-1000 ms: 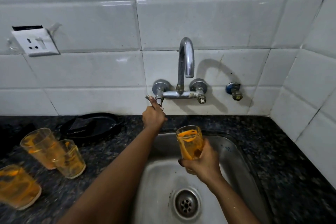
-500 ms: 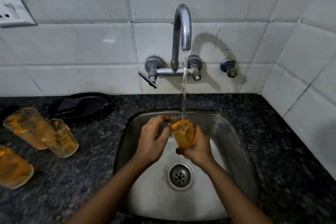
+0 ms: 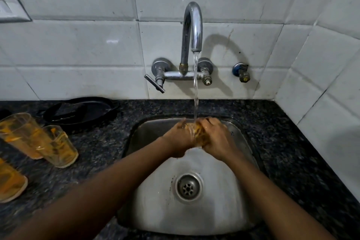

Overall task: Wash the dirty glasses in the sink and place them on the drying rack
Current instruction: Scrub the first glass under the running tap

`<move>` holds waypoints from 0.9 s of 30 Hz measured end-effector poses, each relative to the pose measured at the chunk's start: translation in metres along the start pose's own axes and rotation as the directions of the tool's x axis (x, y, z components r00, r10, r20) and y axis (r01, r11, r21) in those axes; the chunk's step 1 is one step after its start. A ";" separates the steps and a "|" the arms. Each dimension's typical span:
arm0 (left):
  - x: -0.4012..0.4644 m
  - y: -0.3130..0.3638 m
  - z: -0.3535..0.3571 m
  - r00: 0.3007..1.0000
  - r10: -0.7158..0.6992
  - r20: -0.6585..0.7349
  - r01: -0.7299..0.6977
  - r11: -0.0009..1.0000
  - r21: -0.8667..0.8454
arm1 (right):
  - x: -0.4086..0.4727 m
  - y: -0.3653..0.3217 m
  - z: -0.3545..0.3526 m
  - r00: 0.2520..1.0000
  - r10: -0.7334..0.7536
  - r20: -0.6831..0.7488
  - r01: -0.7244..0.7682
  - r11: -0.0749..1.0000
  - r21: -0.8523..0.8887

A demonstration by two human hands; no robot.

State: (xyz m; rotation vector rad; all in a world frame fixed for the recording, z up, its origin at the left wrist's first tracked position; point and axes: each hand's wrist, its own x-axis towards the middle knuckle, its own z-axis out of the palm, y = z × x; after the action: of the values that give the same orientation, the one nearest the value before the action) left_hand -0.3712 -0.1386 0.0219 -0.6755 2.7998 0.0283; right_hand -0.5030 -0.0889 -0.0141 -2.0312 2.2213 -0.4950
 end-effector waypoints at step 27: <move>0.025 0.009 0.012 0.702 -0.712 -0.014 -0.217 -0.196 -0.956 | -0.027 -0.021 -0.028 0.870 0.254 0.423 -0.487 0.585 0.649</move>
State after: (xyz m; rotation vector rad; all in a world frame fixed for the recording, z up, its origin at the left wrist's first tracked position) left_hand -0.3938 -0.1408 0.0032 -1.9209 2.2185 2.6680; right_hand -0.4883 -0.0589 0.0146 -1.0790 1.7510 -0.8187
